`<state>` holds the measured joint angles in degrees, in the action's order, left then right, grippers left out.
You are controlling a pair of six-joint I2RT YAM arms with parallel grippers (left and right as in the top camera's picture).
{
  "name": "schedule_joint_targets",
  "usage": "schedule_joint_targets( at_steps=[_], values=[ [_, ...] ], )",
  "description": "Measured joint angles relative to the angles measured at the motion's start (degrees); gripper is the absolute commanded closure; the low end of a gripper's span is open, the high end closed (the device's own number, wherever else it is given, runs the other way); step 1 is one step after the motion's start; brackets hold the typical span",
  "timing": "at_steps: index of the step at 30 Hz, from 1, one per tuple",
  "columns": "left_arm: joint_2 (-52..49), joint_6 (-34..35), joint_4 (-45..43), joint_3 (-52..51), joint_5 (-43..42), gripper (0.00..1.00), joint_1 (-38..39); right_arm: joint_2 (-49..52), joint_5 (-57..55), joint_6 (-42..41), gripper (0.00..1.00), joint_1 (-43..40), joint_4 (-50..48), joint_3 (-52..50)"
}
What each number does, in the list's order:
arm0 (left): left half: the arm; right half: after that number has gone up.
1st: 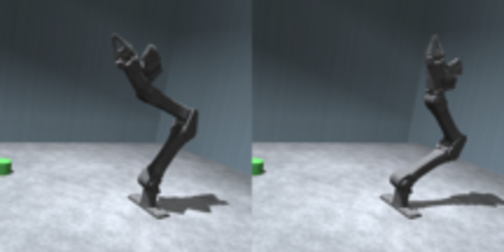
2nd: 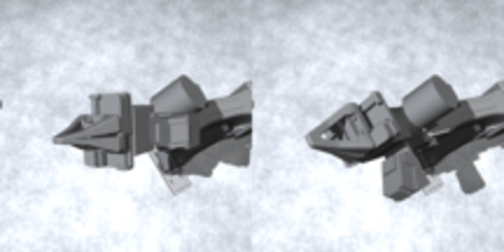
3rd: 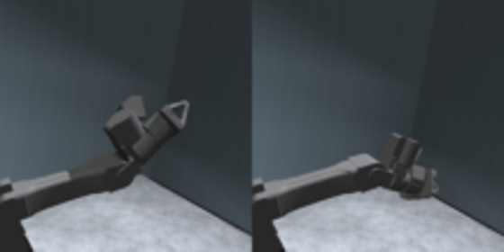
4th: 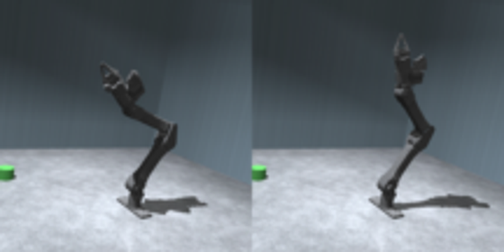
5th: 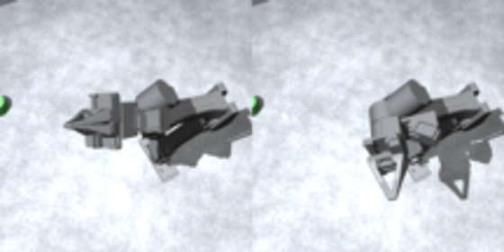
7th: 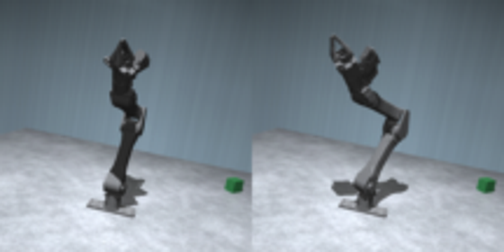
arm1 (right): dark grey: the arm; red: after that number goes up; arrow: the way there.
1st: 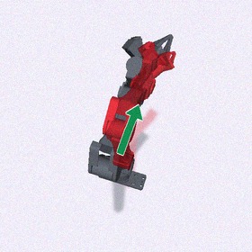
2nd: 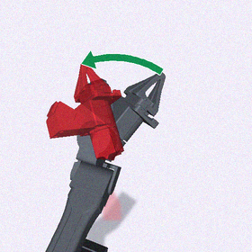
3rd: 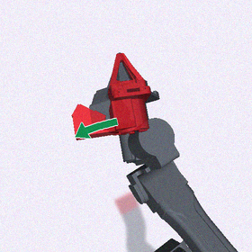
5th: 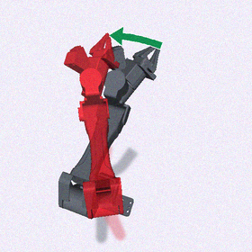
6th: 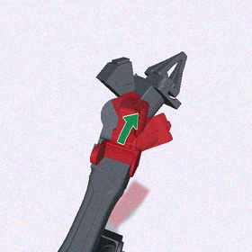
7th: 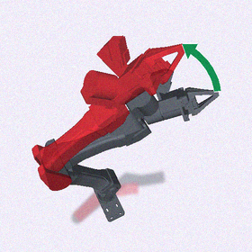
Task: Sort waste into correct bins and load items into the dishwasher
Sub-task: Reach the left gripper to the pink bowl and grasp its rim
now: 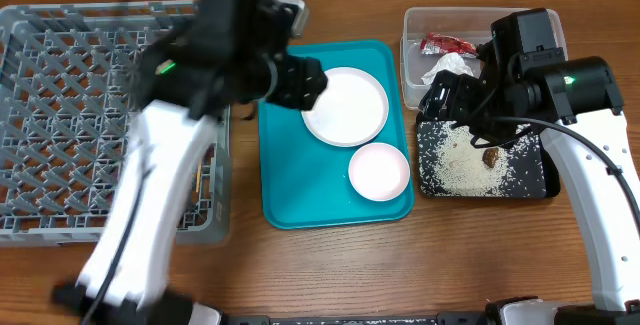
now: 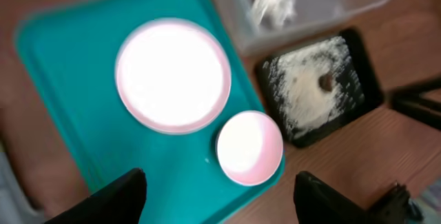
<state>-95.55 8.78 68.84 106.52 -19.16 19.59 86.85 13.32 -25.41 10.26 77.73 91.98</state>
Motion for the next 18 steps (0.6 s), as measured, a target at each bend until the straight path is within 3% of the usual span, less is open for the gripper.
schedule_joint_targets(
  at_steps=[8, 18],
  values=[
    [-18.91, 7.48, -1.16, -2.36, -1.01, 0.34, 4.74, 0.00, -0.02, -0.02, 0.00, 0.00, -0.02, 0.00],
    [-28.50, 11.30, -0.09, -2.36, -0.31, 0.46, 11.72, 0.00, 0.00, -0.02, 0.00, 0.00, 0.02, 0.00]
  ],
)
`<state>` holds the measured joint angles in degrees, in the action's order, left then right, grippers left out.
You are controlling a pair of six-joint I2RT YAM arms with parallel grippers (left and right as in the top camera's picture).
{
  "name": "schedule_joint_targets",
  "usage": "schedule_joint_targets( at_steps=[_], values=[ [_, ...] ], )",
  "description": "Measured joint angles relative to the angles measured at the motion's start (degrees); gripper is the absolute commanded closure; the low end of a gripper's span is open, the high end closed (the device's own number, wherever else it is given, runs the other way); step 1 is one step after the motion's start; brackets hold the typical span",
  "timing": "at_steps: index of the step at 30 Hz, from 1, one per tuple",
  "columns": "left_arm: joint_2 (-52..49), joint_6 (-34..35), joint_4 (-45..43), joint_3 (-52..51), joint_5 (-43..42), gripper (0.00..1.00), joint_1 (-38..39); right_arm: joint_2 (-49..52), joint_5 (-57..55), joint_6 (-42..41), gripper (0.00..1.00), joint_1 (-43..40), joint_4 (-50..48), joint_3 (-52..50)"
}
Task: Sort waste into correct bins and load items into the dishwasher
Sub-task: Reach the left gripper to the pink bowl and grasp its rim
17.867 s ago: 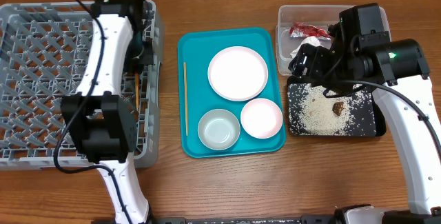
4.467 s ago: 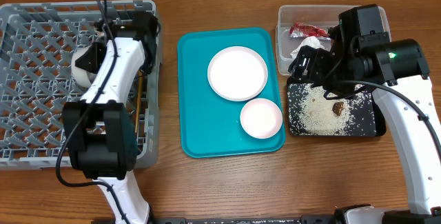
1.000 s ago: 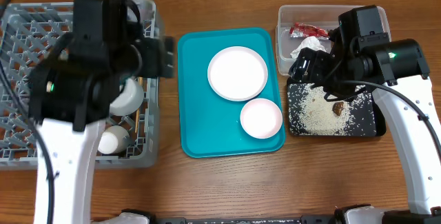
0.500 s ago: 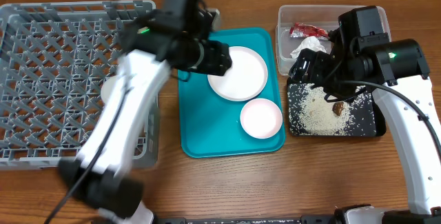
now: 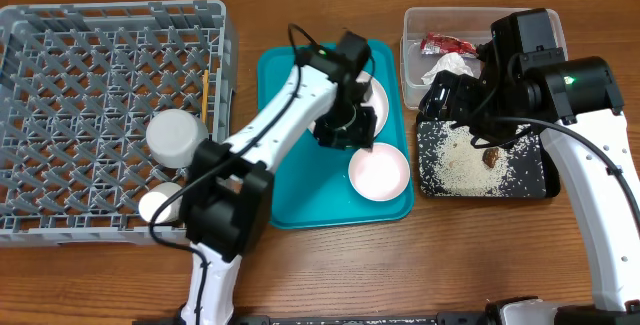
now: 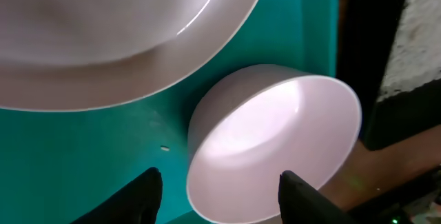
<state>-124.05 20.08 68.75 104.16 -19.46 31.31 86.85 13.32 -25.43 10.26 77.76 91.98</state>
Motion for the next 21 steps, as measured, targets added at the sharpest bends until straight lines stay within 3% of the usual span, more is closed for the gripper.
schedule_joint_targets(
  at_steps=[5, 17, 20, 21],
  values=[
    [-1.11, 1.42, 1.03, 0.00, 4.35, 0.53, 0.92, 0.00, 0.02, 0.00, 0.00, 0.00, 0.00, 0.00],
    [-1.11, 2.54, 0.17, -2.10, 10.84, 0.59, 2.47, 0.00, 0.00, 0.00, 0.00, 0.00, 0.00, 0.00],
    [-1.11, 2.80, -1.49, -4.94, 11.15, 0.67, 2.64, 0.00, 0.00, 0.00, 0.00, 0.00, 0.02, 0.00],
    [-1.11, 2.95, -2.23, -5.86, 11.10, 0.75, 2.64, 0.00, 0.00, 0.00, 0.00, 0.00, 0.02, 0.00]
  ],
)
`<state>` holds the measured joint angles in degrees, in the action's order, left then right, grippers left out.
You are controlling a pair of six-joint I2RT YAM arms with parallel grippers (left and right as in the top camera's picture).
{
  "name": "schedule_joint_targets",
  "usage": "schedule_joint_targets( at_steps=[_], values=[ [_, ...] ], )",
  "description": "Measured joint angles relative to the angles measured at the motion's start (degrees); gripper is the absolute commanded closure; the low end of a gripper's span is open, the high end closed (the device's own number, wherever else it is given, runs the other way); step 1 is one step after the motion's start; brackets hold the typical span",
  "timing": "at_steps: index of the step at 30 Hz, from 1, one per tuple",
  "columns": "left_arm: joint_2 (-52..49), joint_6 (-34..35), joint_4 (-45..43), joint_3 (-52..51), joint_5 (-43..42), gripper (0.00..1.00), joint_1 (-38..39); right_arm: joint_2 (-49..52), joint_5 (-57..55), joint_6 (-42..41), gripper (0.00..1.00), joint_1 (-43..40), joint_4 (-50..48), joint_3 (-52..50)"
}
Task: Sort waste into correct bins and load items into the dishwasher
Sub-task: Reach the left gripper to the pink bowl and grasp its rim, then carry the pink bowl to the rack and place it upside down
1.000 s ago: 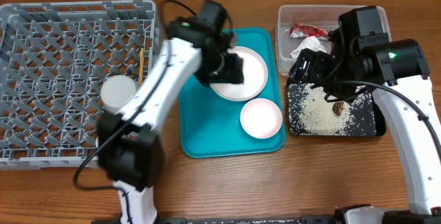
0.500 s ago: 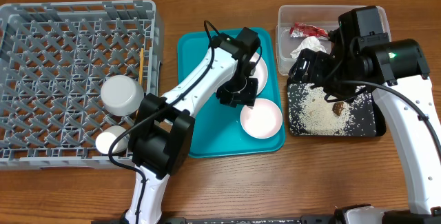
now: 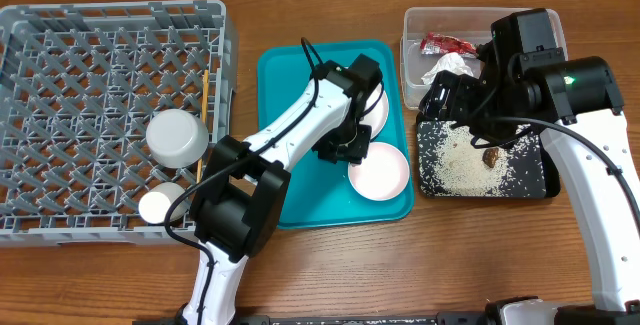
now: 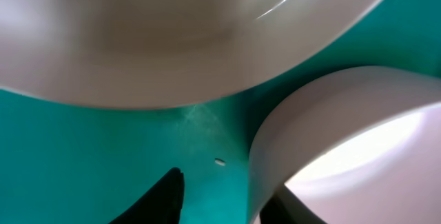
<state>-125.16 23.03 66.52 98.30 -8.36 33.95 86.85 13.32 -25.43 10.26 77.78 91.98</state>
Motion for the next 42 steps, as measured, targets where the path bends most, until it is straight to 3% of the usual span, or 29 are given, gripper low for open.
schedule_joint_targets(
  at_steps=[1, 2, 7, 13, 18, 25, 34, 42],
  values=[
    [0.00, 0.42, -0.70, -1.01, -0.26, 0.89, 0.07, 0.00, 0.00, 0.00, 0.00, 0.00, -0.02, 0.00],
    [0.00, 0.72, -0.98, -1.68, -0.63, 0.96, 0.09, 0.00, 0.02, 0.02, 0.00, 0.00, 0.02, 0.00],
    [0.00, 0.87, 0.52, -2.27, -2.38, 0.96, -0.20, 0.00, 0.00, 0.02, 0.00, 0.00, 0.09, 0.00],
    [0.68, 0.87, 11.19, 3.96, -0.96, 0.96, -3.74, 0.00, 0.00, 0.00, 0.00, 0.00, 0.28, 0.00],
    [8.09, 0.92, 21.00, 10.21, 7.61, 0.96, -11.80, 0.00, 0.00, -0.02, 0.00, 0.00, 0.28, 0.00],
    [27.30, 1.97, 29.73, 12.44, 23.61, 0.96, -26.08, 0.00, 0.00, 0.00, 0.00, 0.00, 0.28, 0.00],
    [43.23, 3.39, 30.27, 4.46, 36.48, 0.96, -39.04, 0.00, 0.00, 0.00, 0.00, 0.00, 0.26, 0.00],
    [48.26, 8.22, 25.51, -6.14, 49.05, 0.96, -45.68, 0.00, 0.02, 0.02, 0.00, 0.00, 0.28, 0.00]
  ],
)
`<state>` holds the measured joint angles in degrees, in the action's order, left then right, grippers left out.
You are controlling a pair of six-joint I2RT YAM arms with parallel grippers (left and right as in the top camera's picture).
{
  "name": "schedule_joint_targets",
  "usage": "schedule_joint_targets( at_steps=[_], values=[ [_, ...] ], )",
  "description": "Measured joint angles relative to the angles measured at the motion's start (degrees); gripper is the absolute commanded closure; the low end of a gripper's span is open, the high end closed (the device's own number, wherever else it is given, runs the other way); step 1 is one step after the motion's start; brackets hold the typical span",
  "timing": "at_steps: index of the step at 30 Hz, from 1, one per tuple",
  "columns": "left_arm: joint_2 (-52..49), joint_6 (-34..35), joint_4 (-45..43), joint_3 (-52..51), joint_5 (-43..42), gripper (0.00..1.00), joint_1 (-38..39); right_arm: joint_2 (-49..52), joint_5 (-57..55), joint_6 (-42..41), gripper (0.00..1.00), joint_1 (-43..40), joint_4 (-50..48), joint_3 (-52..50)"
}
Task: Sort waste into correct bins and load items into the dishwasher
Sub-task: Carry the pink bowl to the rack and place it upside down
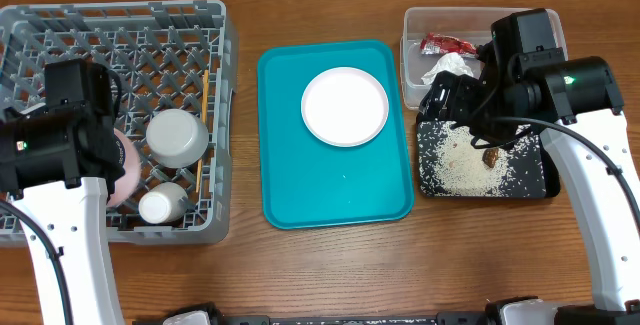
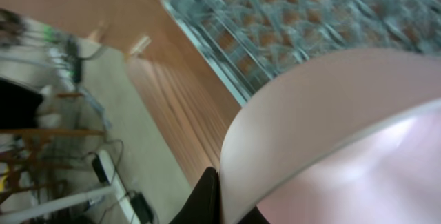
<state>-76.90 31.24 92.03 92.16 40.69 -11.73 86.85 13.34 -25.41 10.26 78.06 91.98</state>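
My left gripper [image 2: 220, 200] is shut on the rim of a small pale pink bowl [image 2: 331, 134], one finger on each side of the wall. In the overhead view that bowl [image 1: 124, 168] sits tilted at the front left of the grey dish rack [image 1: 60, 55], partly under my left arm. A white plate [image 1: 345, 106] lies on the teal tray [image 1: 300, 185]. My right gripper [image 1: 448, 100] hovers at the near edge of the clear waste bin [image 1: 415, 25]; its jaws are too dark to read.
The rack also holds a grey-white cup [image 1: 178, 137], a small white cup [image 1: 160, 205] and a yellow stick [image 1: 204, 95]. The black bin [image 1: 520, 180] holds rice and a brown lump [image 1: 491, 155]. A red wrapper [image 1: 447, 44] and crumpled tissue [image 1: 452, 65] lie in the clear bin.
The small bowl has left the teal tray and is now over the rack's front left, held in my left gripper. My left arm has moved from the tray to the rack. The right arm is unchanged.
My left gripper was open high above the tray with plate and bowl. Then it was low beside the bowl, then astride its rim. Now the bowl is gripped and at the dish rack, and only the plate is on the tray. The right arm stayed put.
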Motion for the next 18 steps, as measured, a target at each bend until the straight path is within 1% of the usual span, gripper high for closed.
schedule_joint_targets(
  at_steps=[5, 8, 12, 18],
  values=[
    [-2.93, 0.31, -9.07, -1.22, 8.98, 0.96, -1.05, 0.00, 0.00, -0.02, 0.00, 0.00, -0.02, 0.00],
    [-5.99, -1.44, -14.69, -1.22, 13.11, 0.96, -1.46, 0.00, 0.00, -0.02, 0.00, 0.00, 0.02, 0.00],
    [-11.58, -4.92, -16.68, -1.33, 17.14, 0.96, -3.13, 0.00, -0.02, -0.02, 0.00, 0.00, -0.02, 0.00],
    [-17.07, -6.21, -18.47, -1.49, 18.62, 0.96, -6.43, 0.00, -0.02, -0.02, 0.00, 0.00, 0.00, 0.00]
  ],
)
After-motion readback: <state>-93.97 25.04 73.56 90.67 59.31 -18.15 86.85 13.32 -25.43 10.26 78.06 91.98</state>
